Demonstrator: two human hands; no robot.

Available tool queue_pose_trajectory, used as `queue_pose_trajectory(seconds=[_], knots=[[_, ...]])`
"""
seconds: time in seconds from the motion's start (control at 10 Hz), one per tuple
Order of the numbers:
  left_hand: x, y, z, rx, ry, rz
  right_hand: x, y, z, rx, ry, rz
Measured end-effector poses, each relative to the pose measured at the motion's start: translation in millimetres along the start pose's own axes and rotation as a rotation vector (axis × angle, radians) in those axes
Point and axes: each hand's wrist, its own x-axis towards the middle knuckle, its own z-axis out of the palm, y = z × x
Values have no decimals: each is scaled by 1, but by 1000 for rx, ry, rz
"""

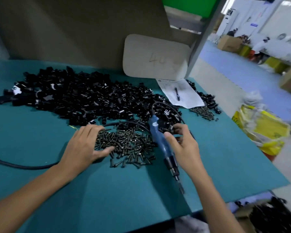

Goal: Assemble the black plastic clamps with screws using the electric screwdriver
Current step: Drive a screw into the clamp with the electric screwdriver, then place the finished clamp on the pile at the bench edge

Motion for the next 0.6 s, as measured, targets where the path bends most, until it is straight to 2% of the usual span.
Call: queue_pose_trajectory(seconds=[0.1,0.2,0.3,0.4,0.5,0.6], knots=[[-1,-8,10,-12,-27,-33,-10,46,-56,-20,196,175],[4,-28,29,-46,-66,-93,-33,86,-97,-59,292,309],[12,-36,48,-211,-197,-180,-52,120,-122,-137,371,356],[6,-42,77,-166,-24,-253,-46,149,-140,-258,393,396],[10,-68,92,-9,26,-196,-26,165,-148,-386,325,429],[8,-99,94,-117,-165,-219,-8,172,-146,-477,293,433]])
